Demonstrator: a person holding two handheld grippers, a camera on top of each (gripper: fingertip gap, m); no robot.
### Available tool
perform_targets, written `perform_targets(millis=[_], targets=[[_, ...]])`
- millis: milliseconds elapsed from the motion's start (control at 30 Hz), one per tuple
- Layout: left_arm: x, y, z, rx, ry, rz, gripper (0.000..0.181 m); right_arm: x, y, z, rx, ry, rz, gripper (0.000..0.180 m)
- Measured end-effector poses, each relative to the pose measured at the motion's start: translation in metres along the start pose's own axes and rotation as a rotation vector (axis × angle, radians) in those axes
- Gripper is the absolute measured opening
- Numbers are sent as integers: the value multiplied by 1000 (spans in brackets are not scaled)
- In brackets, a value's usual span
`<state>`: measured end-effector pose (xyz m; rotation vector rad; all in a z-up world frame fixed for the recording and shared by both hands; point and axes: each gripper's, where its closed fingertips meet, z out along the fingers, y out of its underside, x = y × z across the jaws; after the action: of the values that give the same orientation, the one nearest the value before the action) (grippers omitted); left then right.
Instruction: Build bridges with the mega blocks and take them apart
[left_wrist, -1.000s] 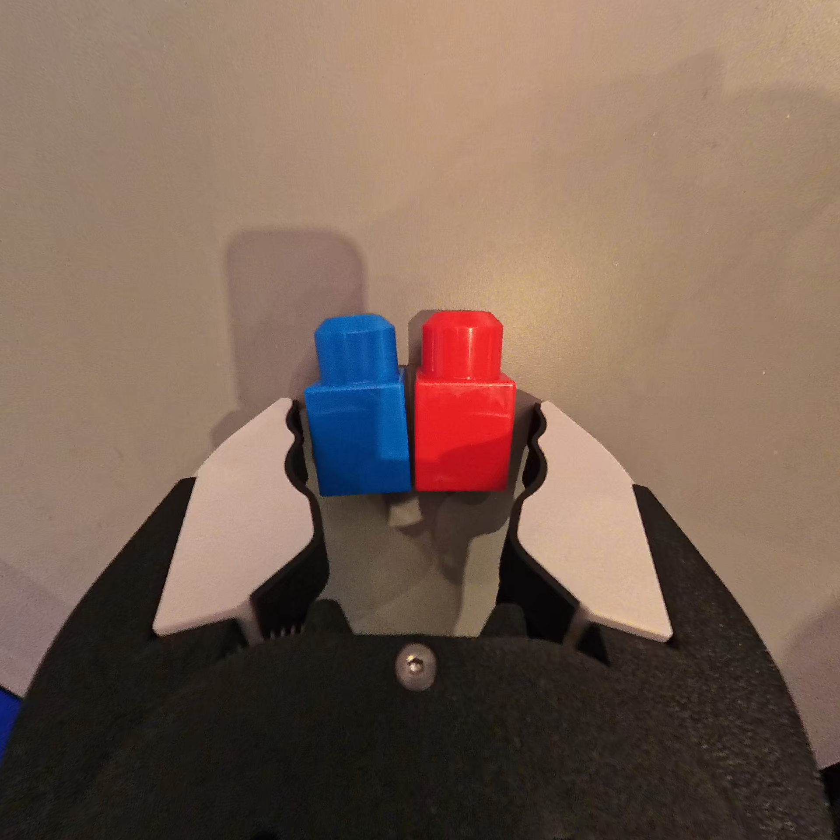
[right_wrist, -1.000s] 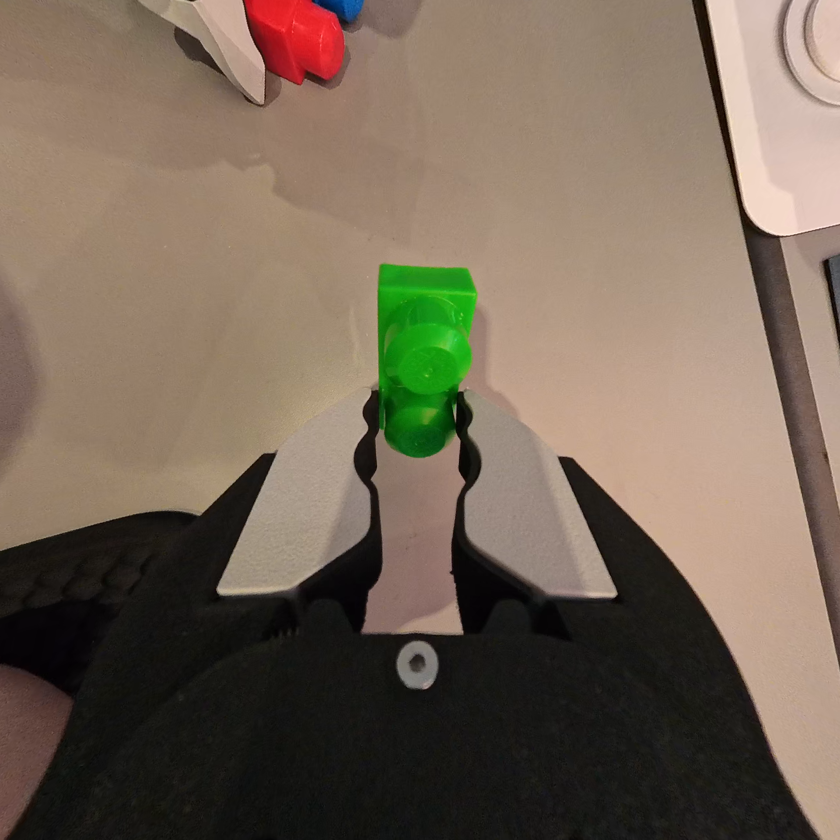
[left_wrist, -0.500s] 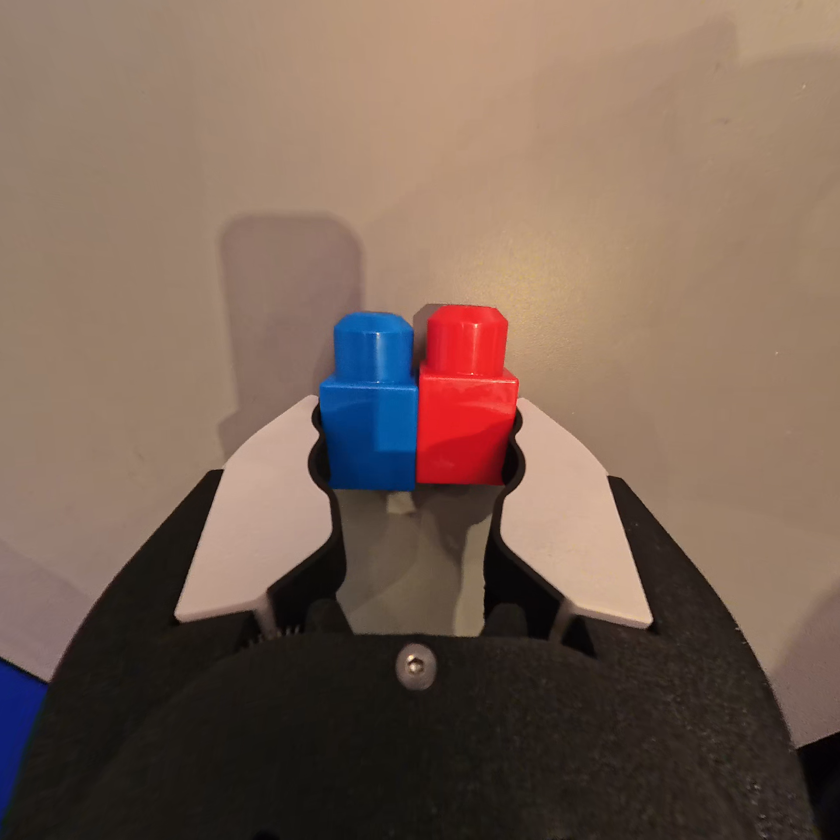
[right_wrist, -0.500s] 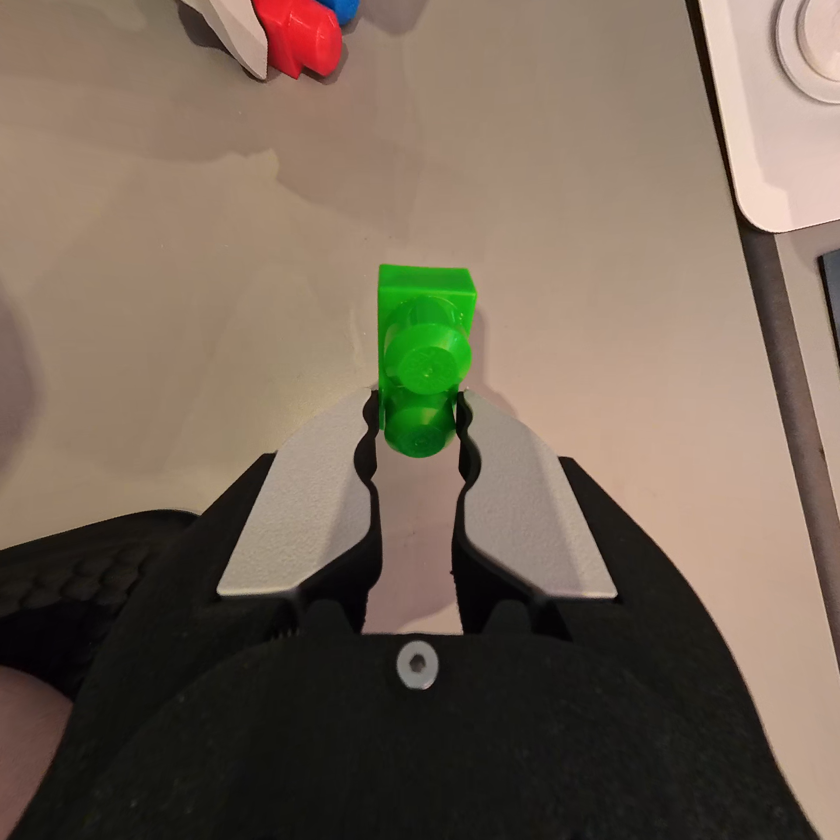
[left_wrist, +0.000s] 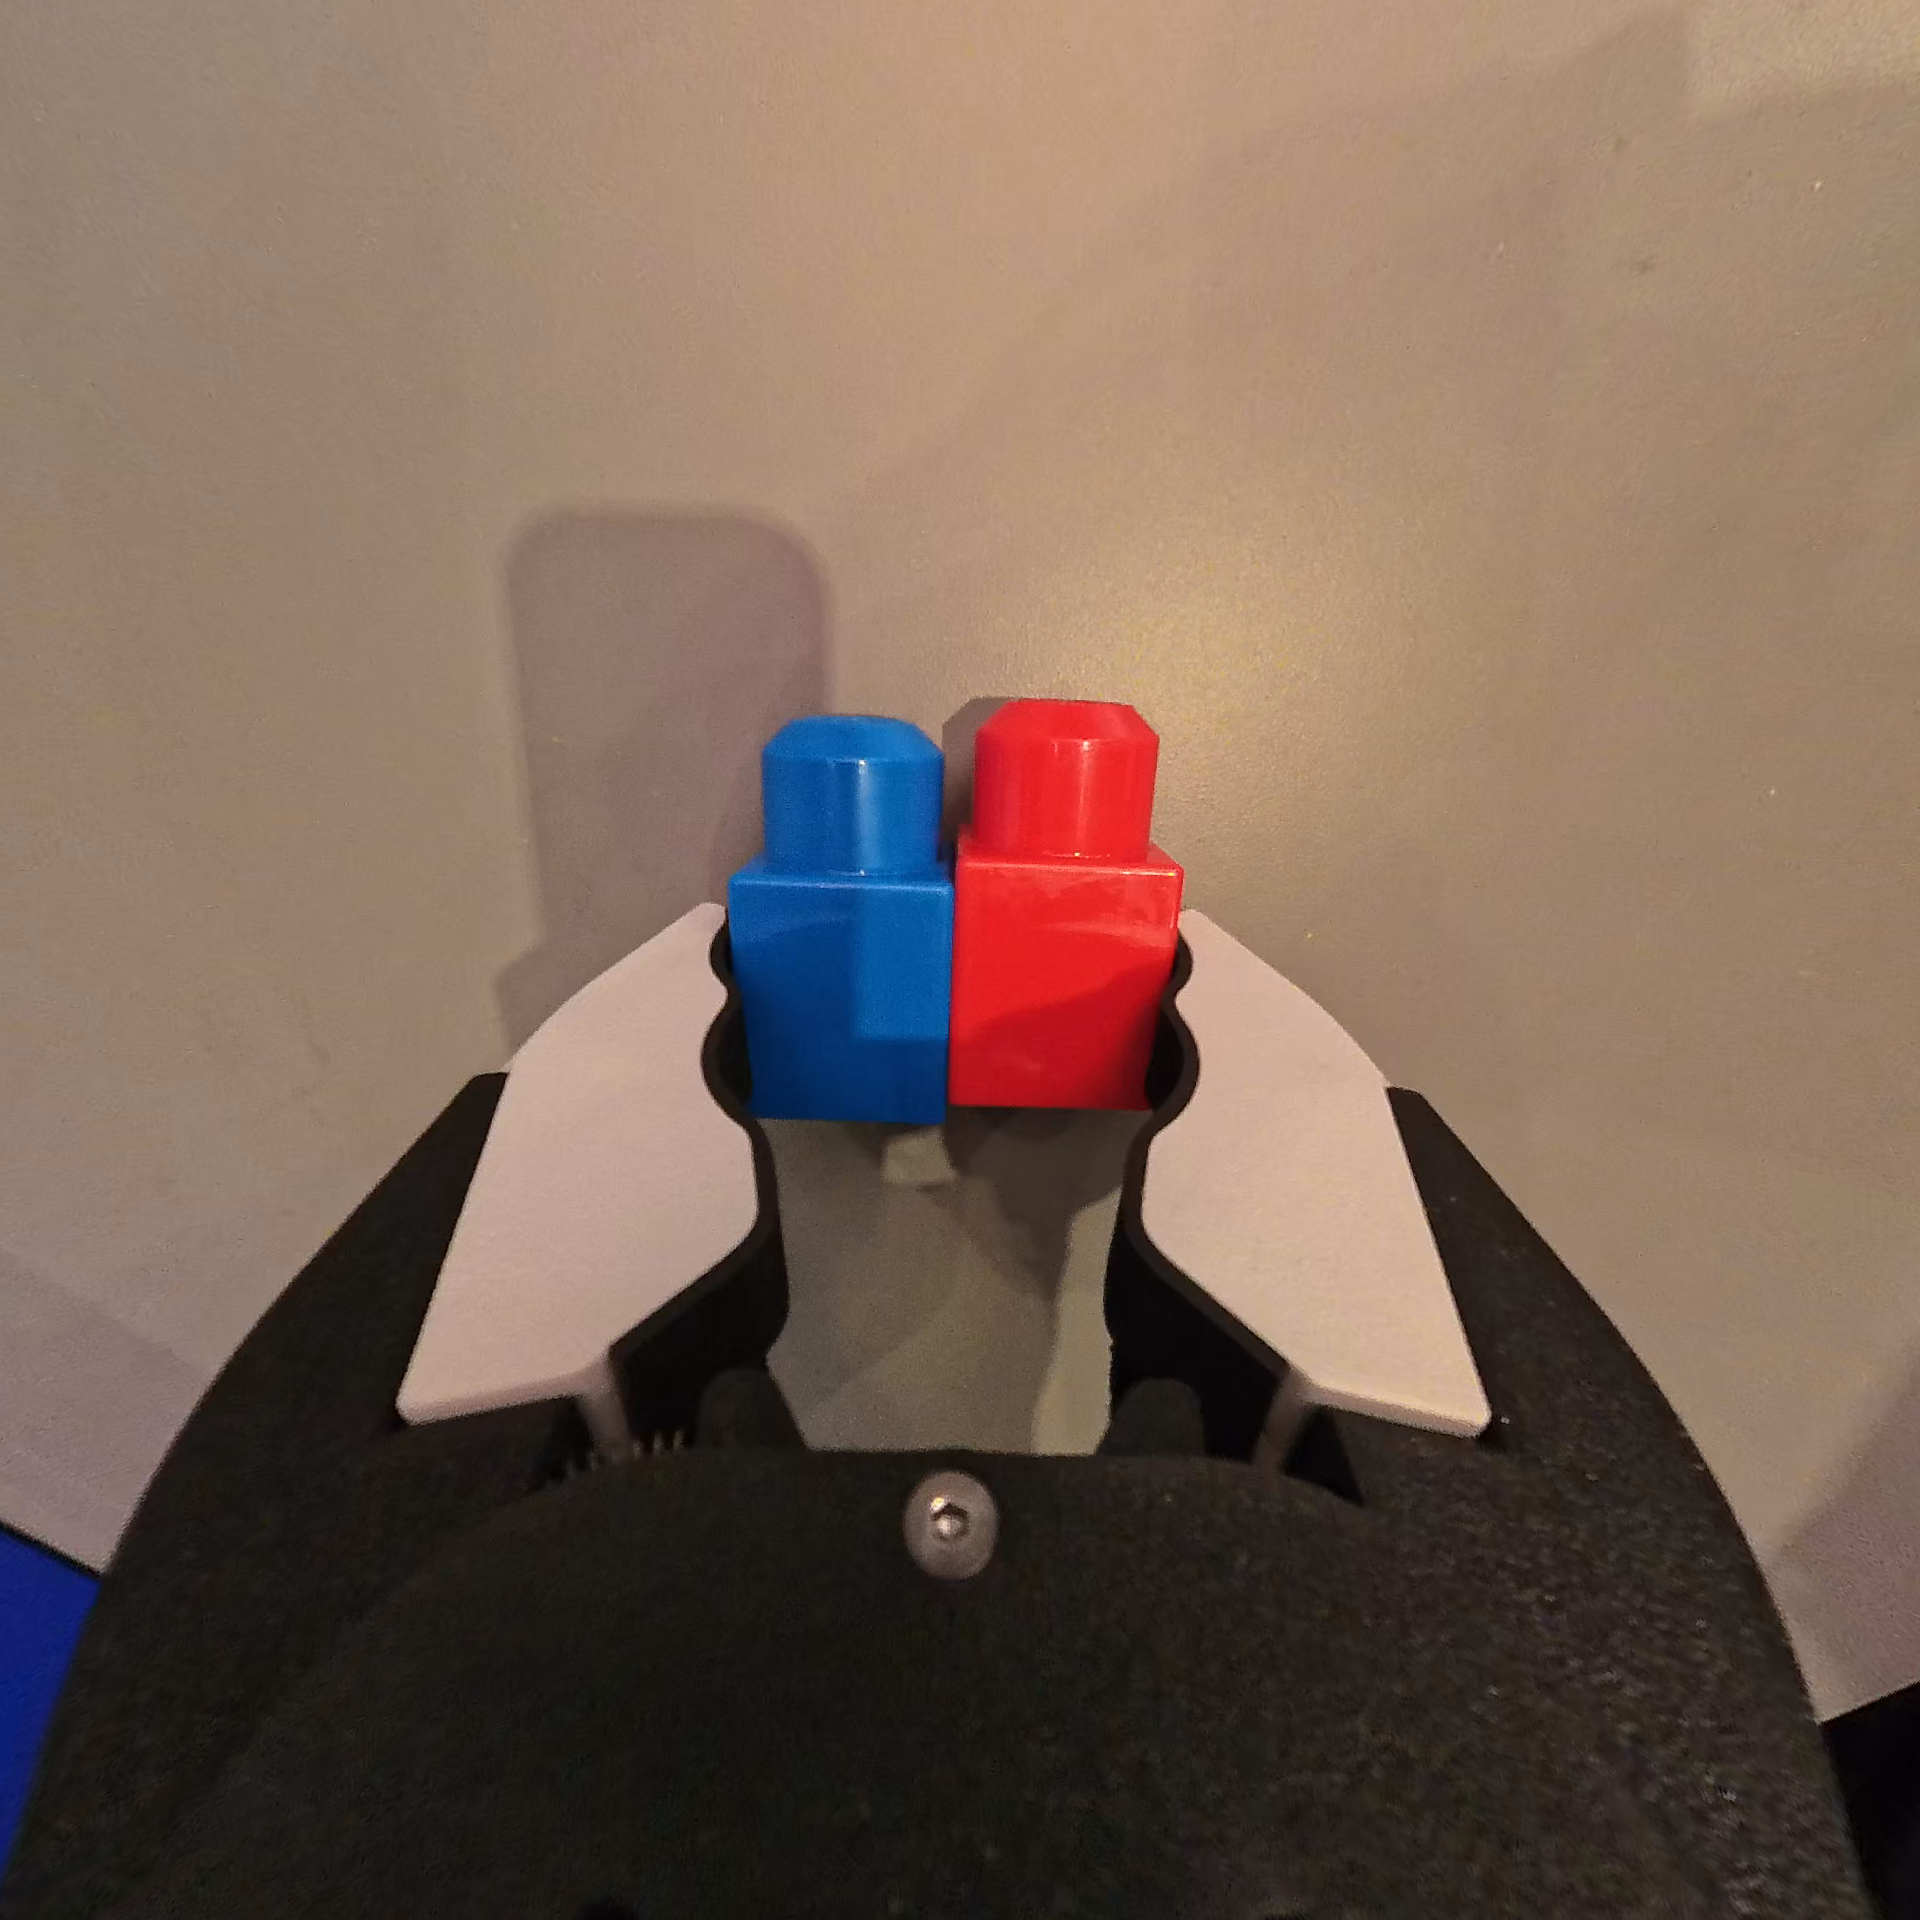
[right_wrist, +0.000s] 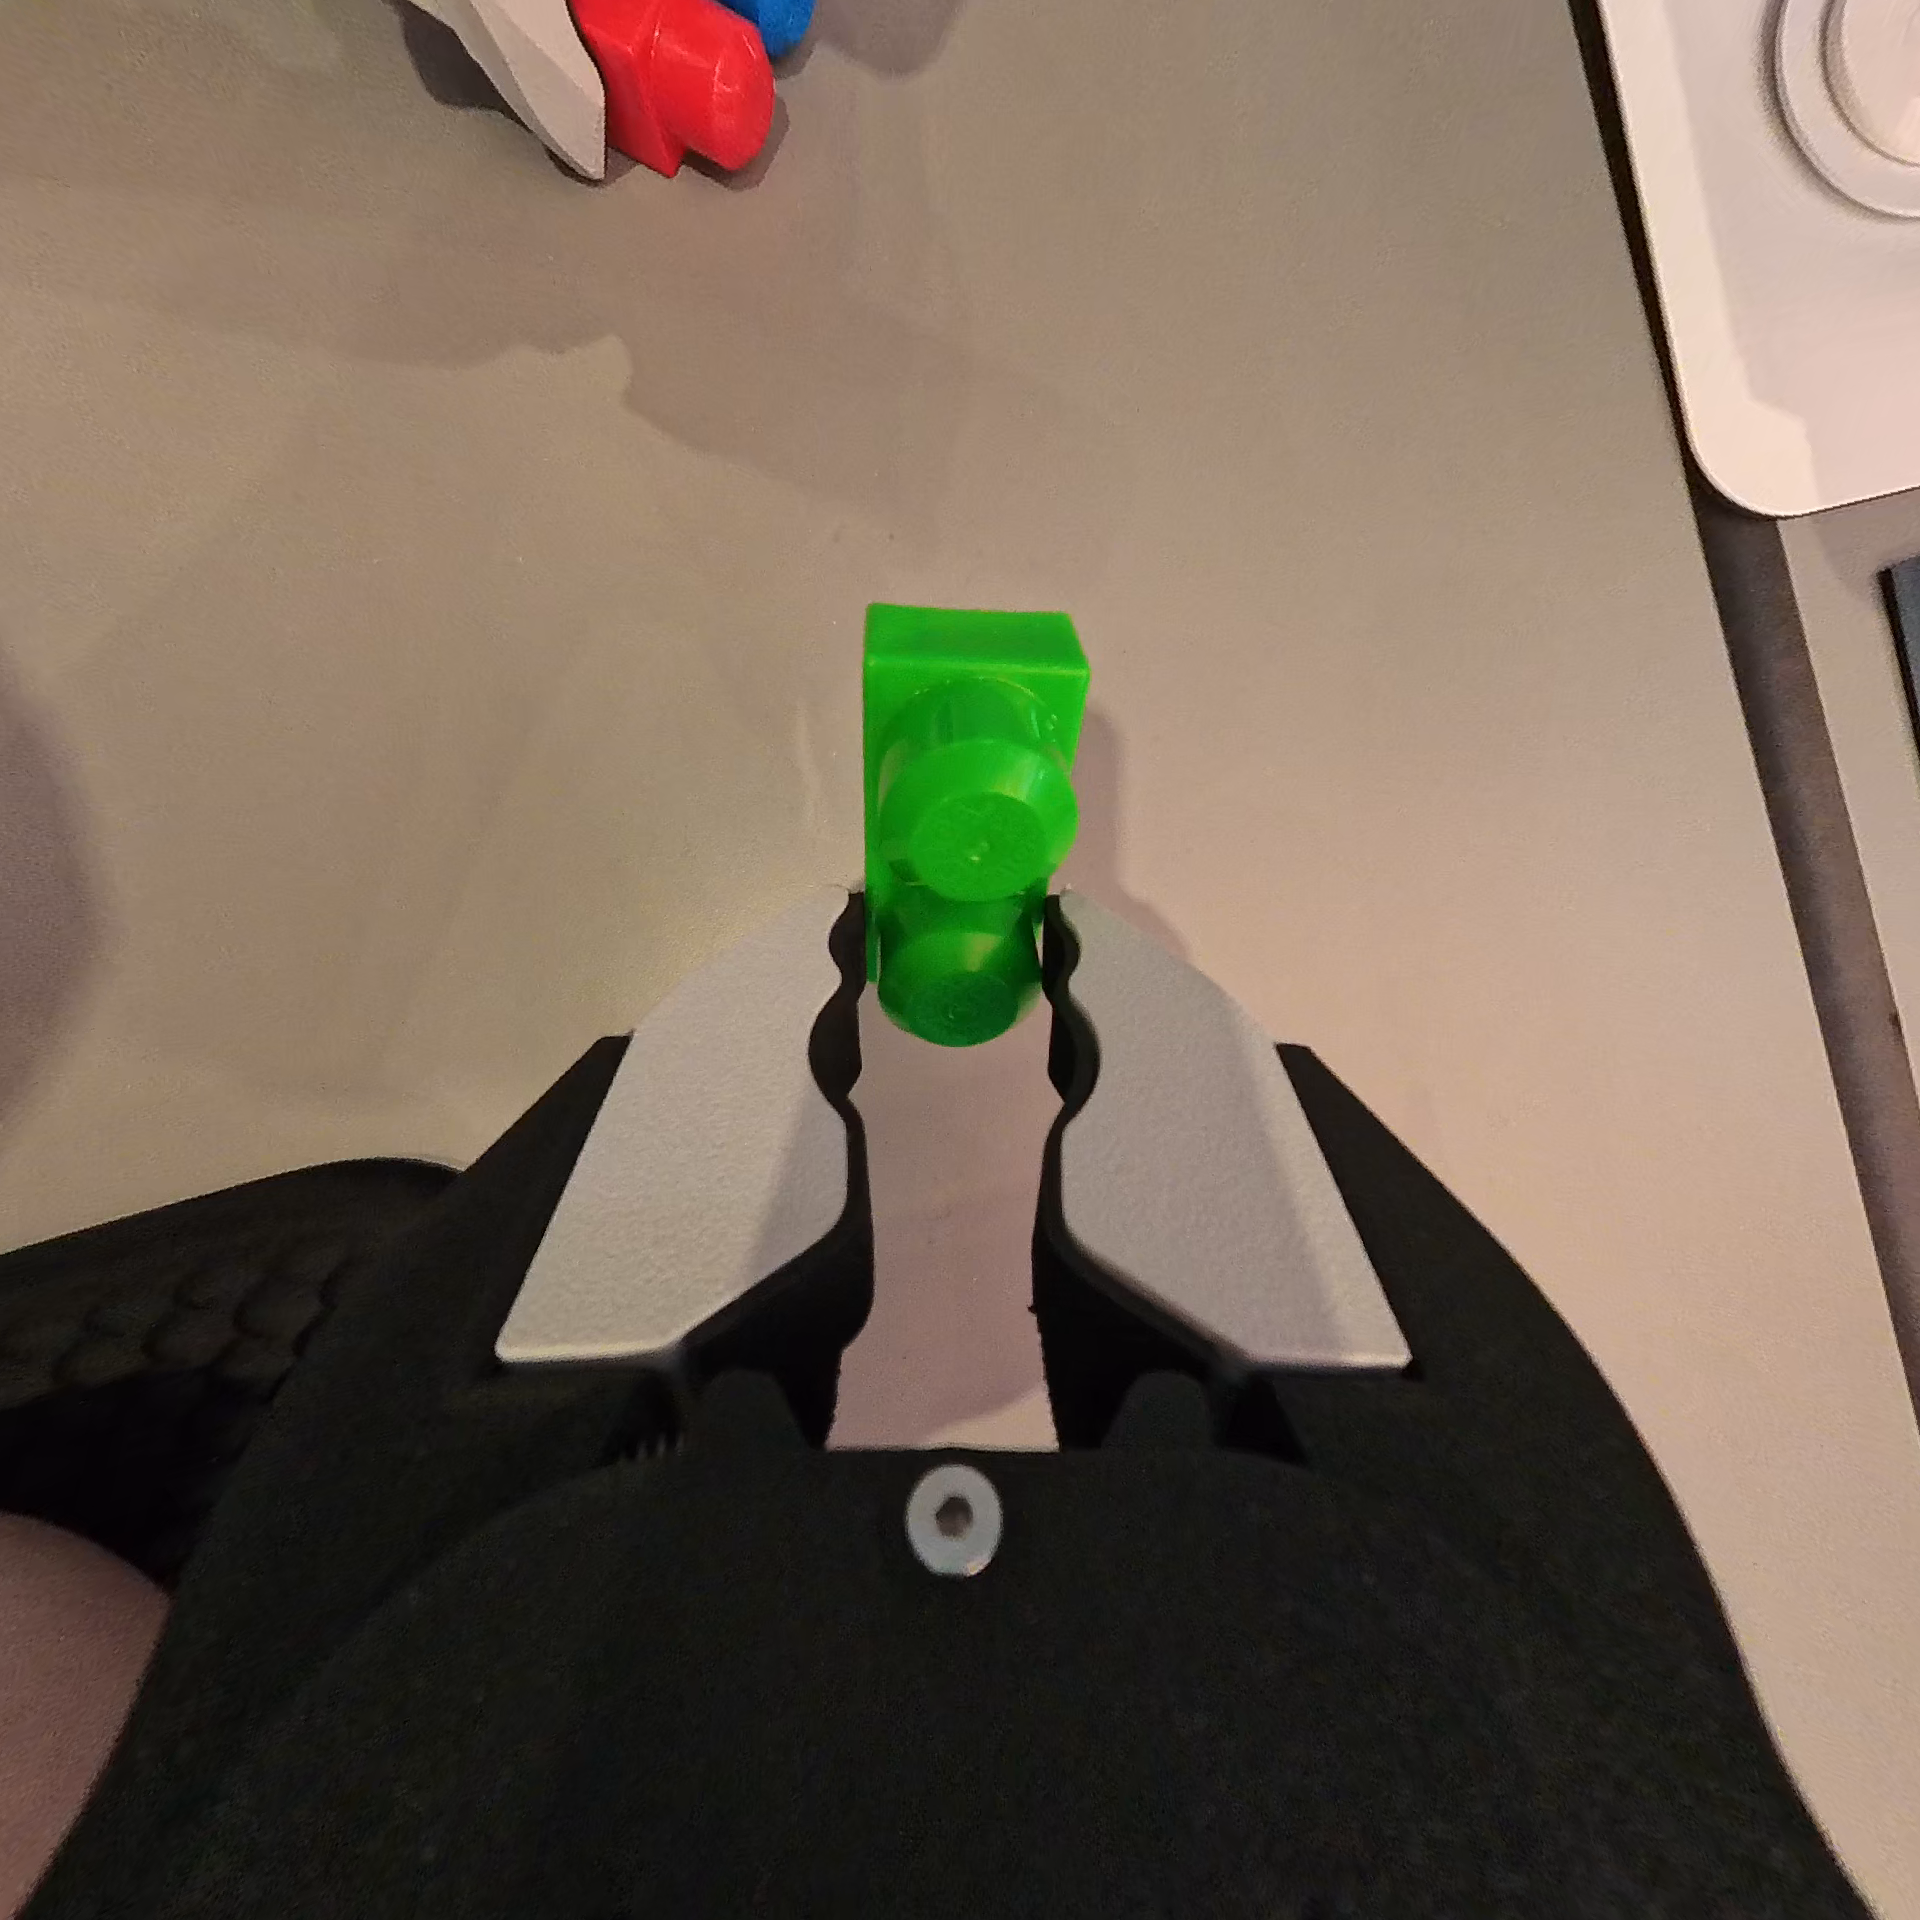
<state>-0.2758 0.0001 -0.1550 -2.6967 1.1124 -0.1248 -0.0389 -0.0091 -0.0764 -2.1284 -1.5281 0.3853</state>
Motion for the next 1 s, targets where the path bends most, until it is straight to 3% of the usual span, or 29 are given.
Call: perform_targets(millis=[400,633,833,1000], targets=[[0,-1,0,-8,-3,-8,76,-2,2,1,-11,-12,-1,32],[-6,-13,-6,141,-40,7,99,-2,3,1,-8,-17,3,32],[-5,-6,-53,341,18,-49,92,-1,5,1,-8,-20,8,32],[-34,21,-78,415,-139,-6,74,-1,3,1,3,-23,3,32]])
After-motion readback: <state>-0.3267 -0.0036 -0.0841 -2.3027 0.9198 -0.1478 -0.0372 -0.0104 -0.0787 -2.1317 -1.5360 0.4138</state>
